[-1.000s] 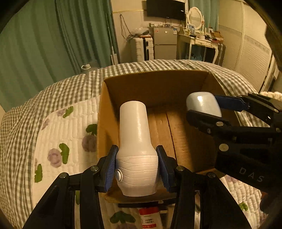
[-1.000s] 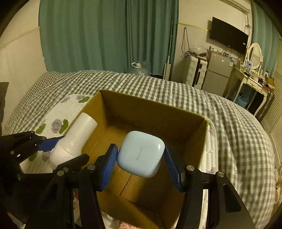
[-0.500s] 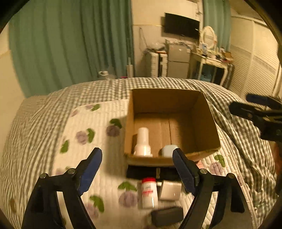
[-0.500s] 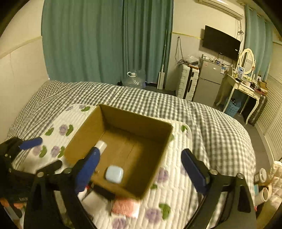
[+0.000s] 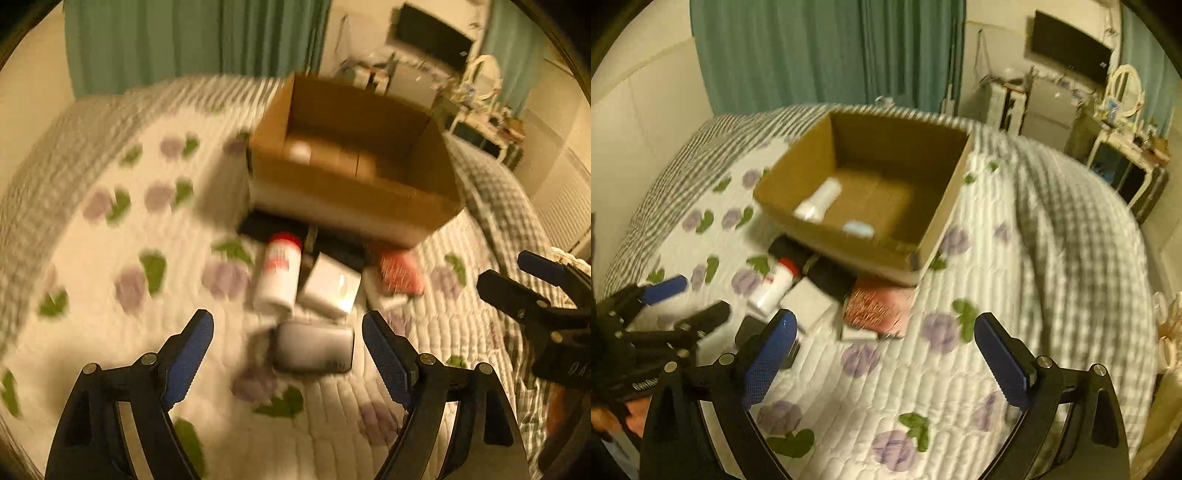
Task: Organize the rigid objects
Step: 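Grasp the grey power bank with the left tool and lift it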
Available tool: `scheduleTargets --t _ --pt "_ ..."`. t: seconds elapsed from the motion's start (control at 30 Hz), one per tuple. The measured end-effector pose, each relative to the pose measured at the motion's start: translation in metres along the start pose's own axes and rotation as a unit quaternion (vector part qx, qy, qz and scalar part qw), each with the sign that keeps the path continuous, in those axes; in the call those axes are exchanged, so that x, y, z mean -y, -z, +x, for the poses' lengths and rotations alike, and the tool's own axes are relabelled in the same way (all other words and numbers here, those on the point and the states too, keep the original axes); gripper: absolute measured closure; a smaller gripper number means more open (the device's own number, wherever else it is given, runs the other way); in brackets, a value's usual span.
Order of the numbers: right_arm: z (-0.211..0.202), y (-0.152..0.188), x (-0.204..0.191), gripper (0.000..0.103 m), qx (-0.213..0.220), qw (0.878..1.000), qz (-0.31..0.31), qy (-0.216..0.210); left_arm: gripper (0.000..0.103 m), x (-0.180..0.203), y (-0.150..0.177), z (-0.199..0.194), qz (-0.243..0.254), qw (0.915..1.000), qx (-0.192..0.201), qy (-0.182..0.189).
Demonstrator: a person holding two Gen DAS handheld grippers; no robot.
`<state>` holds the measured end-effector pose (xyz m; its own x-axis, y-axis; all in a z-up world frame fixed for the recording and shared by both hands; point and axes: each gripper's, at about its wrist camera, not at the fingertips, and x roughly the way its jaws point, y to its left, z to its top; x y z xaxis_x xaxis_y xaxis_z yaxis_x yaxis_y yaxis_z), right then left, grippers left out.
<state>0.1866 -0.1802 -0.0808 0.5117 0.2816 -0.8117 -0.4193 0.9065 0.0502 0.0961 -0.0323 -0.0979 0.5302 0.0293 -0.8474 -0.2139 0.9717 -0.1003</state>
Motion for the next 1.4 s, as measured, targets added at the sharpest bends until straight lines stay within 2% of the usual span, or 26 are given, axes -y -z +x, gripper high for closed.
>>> scheduleTargets --t 0.23,0.33,0.37,0.4,0.43,0.6,0.8,1.03,1.1,1.13,1.17,1.4 --pt "0.042 0.01 0.009 0.006 -0.033 0.999 0.0 -0.015 0.018 0.018 0.017 0.048 0.019 0.9986 -0.047 -0.019" --pt "0.056 0.009 0.014 0.006 -0.035 0.999 -0.006 -0.008 0.019 0.021 0.022 0.065 0.023 0.997 -0.059 -0.044" --pt "0.059 0.009 0.014 0.006 -0.034 0.999 -0.01 -0.003 0.02 0.019 0.023 0.069 0.017 0.997 -0.063 -0.042" --pt "0.064 0.009 0.015 0.006 -0.031 0.999 -0.015 0.006 0.021 0.019 0.024 0.069 0.014 0.9973 -0.061 -0.039" --pt "0.068 0.009 0.015 0.006 -0.029 0.999 -0.014 0.009 0.032 0.019 0.025 0.068 0.015 0.998 -0.054 -0.031" --pt "0.09 0.003 0.013 0.006 -0.032 0.999 0.01 -0.006 0.034 0.018 0.026 0.056 0.021 0.9984 -0.049 -0.021" --pt "0.118 -0.004 0.006 0.006 -0.038 0.998 0.04 -0.016 0.034 0.003 0.006 0.022 0.02 0.9998 -0.002 0.001" --pt "0.146 -0.007 0.003 0.006 -0.059 0.996 0.056 -0.025 0.033 -0.015 -0.027 0.024 0.024 0.9995 0.021 -0.006" --pt "0.15 -0.009 0.004 0.01 -0.049 0.997 0.064 -0.009 0.033 -0.017 -0.034 0.025 0.026 0.9993 0.024 -0.012" --pt "0.151 -0.009 0.004 0.022 -0.042 0.997 0.067 -0.008 0.033 -0.02 -0.037 0.028 0.028 0.9992 0.024 -0.013" --pt "0.151 -0.009 0.006 0.03 -0.04 0.997 0.069 -0.013 0.033 -0.023 -0.039 0.03 0.029 0.9993 0.024 -0.007" --pt "0.135 0.0 -0.001 0.031 -0.055 0.998 0.036 -0.013 0.033 -0.031 -0.037 0.027 0.029 0.9993 0.023 -0.003"
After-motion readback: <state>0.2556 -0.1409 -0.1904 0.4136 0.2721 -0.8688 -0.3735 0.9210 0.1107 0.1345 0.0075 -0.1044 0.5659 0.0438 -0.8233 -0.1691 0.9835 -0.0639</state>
